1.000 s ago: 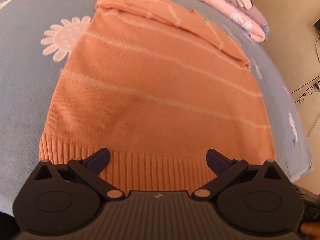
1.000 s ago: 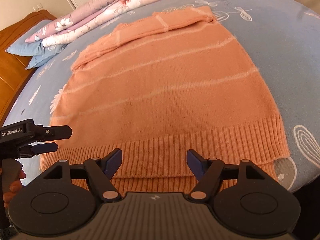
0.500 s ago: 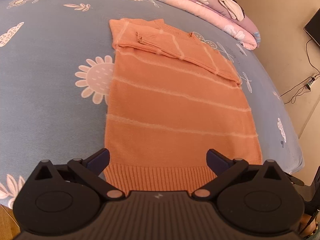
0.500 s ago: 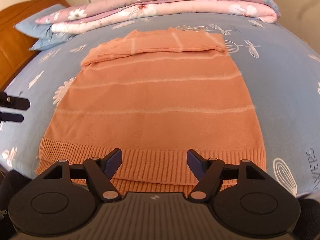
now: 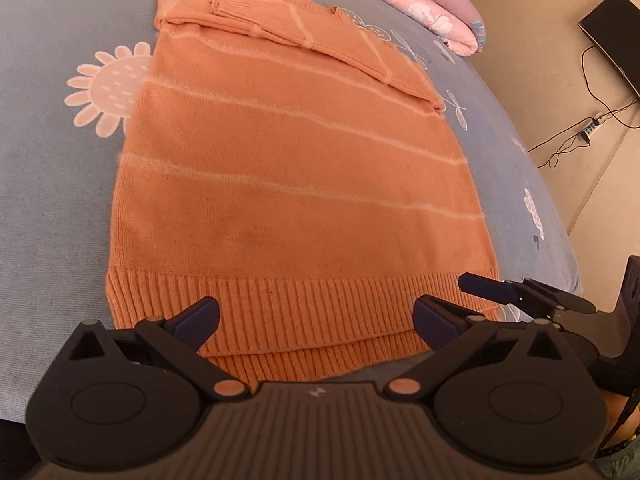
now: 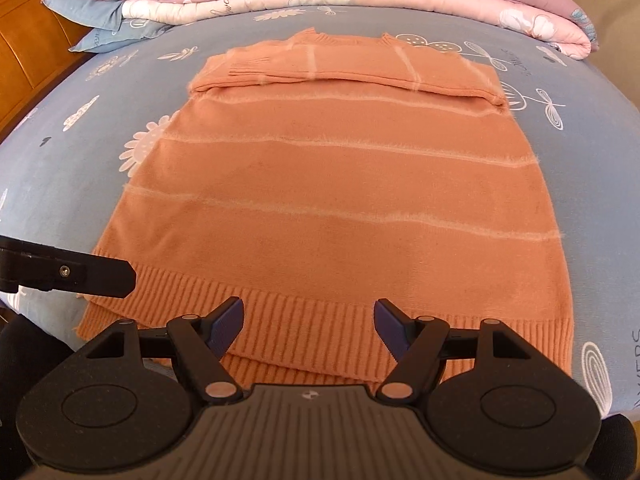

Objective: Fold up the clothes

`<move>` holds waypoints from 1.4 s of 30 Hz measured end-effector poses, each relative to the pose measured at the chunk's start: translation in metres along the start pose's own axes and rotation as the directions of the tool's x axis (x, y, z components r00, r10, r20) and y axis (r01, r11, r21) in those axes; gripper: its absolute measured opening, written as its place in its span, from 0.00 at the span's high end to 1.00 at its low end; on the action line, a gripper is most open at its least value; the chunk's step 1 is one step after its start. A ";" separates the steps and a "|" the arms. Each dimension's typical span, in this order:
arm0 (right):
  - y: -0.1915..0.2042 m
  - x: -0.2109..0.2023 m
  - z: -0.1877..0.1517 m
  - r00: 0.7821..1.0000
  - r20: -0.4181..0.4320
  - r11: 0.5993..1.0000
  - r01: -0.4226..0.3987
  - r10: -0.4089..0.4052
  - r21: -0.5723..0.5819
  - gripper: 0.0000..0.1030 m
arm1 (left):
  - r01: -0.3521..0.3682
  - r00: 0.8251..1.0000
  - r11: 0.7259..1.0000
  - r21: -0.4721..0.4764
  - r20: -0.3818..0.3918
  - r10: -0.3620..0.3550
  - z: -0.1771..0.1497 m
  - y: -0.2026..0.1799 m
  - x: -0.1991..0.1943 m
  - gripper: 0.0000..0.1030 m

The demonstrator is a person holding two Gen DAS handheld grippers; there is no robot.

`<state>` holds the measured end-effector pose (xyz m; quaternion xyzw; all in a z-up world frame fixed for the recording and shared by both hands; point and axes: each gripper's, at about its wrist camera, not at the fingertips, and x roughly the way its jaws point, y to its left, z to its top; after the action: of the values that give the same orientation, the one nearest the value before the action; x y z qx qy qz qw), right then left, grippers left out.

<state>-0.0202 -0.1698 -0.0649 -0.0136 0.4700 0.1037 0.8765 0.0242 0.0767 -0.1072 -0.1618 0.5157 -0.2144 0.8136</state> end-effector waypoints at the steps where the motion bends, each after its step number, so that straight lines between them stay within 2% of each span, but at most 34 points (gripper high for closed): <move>1: 0.000 -0.002 -0.002 1.000 0.011 1.000 -0.009 0.009 -0.018 0.26 | -0.004 1.000 1.000 -0.012 0.009 0.004 0.001 0.003 -0.002 0.01; 3: 0.007 -0.010 -0.005 0.997 0.048 0.992 -0.048 0.054 -0.119 0.26 | 0.007 0.999 0.999 -0.040 0.031 -0.005 0.007 0.010 -0.009 0.01; 5: 0.022 -0.012 -0.007 0.994 0.059 0.963 -0.075 0.093 -0.260 0.26 | -0.008 0.998 0.999 -0.049 0.064 0.011 0.016 0.016 -0.019 0.01; 8: 0.051 -0.009 -0.008 0.990 0.020 0.885 -0.114 0.137 -0.452 0.26 | -0.087 0.992 0.996 -0.012 0.085 0.088 0.029 0.022 -0.031 0.01; 13: 0.093 -0.001 -0.008 0.982 -0.040 0.757 -0.170 0.187 -0.631 0.27 | -0.176 0.983 0.982 0.074 0.066 0.171 0.031 0.030 -0.036 0.01; 17: 0.110 0.008 -0.007 0.970 -0.097 0.687 -0.227 0.223 -0.690 0.28 | -0.202 0.979 0.972 0.122 0.049 0.197 0.030 0.036 -0.038 0.01; 21: 0.125 0.020 -0.010 0.970 -0.134 0.607 -0.233 0.205 -0.760 0.53 | -0.218 0.975 0.967 0.134 0.056 0.213 0.032 0.045 -0.045 0.01; 23: 0.130 0.025 -0.013 0.967 -0.155 0.563 -0.243 0.201 -0.790 0.58 | -0.219 0.975 0.967 0.132 0.058 0.213 0.032 0.050 -0.047 0.01; 29: 0.147 0.026 -0.027 0.960 -0.189 0.429 -0.262 0.206 -0.864 0.58 | -0.209 0.978 0.963 0.172 0.044 0.204 0.028 0.058 -0.046 0.01; 36: 0.153 0.028 -0.038 0.984 -0.108 0.280 -0.144 0.139 -0.949 0.58 | -0.213 0.977 0.949 0.234 0.031 0.211 0.024 0.059 -0.046 0.01; 42: 0.148 0.023 -0.046 0.992 -0.081 0.226 -0.102 0.101 -0.969 0.58 | -0.210 0.977 0.946 0.246 0.020 0.211 0.020 0.063 -0.045 0.01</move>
<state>-0.0743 -0.0262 -0.0985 -0.5222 0.3051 0.4289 0.6710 0.0367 0.1544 -0.0945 -0.0029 0.5020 -0.1892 0.8439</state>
